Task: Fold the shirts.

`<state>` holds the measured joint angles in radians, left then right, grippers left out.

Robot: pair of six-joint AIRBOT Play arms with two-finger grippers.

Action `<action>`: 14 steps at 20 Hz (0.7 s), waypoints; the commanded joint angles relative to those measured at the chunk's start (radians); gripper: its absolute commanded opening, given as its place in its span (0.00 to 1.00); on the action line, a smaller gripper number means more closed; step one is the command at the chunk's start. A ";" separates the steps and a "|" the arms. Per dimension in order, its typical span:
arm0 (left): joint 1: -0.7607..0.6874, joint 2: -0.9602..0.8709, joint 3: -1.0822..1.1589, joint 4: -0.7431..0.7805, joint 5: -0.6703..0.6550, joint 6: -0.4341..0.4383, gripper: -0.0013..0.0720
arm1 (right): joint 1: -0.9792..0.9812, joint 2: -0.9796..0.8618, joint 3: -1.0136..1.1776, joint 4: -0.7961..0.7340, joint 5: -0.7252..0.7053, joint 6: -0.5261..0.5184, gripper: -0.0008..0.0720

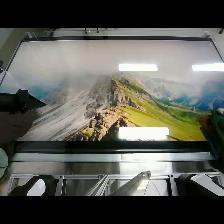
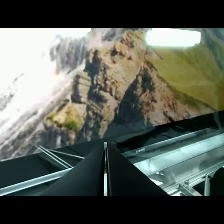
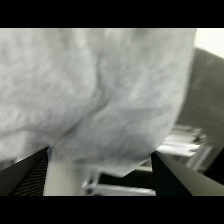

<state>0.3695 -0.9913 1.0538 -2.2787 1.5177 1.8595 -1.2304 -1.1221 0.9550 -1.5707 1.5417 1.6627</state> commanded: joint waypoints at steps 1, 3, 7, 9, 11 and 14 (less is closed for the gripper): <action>0.001 0.000 0.000 0.000 -0.019 0.019 0.04 | -0.001 0.002 0.010 0.280 0.149 0.016 0.98; 0.001 0.000 0.000 0.000 -0.019 0.047 0.04 | 0.002 0.019 0.010 0.480 0.218 0.064 0.98; 0.001 0.000 0.000 0.000 -0.040 0.052 0.04 | 0.109 0.070 0.010 0.861 0.054 -0.068 0.05; 0.001 0.000 0.000 -0.002 -0.082 0.051 0.04 | 0.306 0.074 0.010 0.973 -0.085 -0.158 0.03; 0.000 0.000 0.000 -0.004 -0.114 0.042 0.04 | 0.516 0.063 0.015 0.974 -0.174 -0.202 0.03; -0.014 -0.058 0.040 -0.115 -0.106 0.043 0.04 | 0.875 0.017 0.114 0.985 -0.349 -0.251 0.03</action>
<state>0.3664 -1.0107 1.0657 -2.3169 1.4197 1.9045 -0.6415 -1.0760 1.0031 -0.6552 1.3785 1.4841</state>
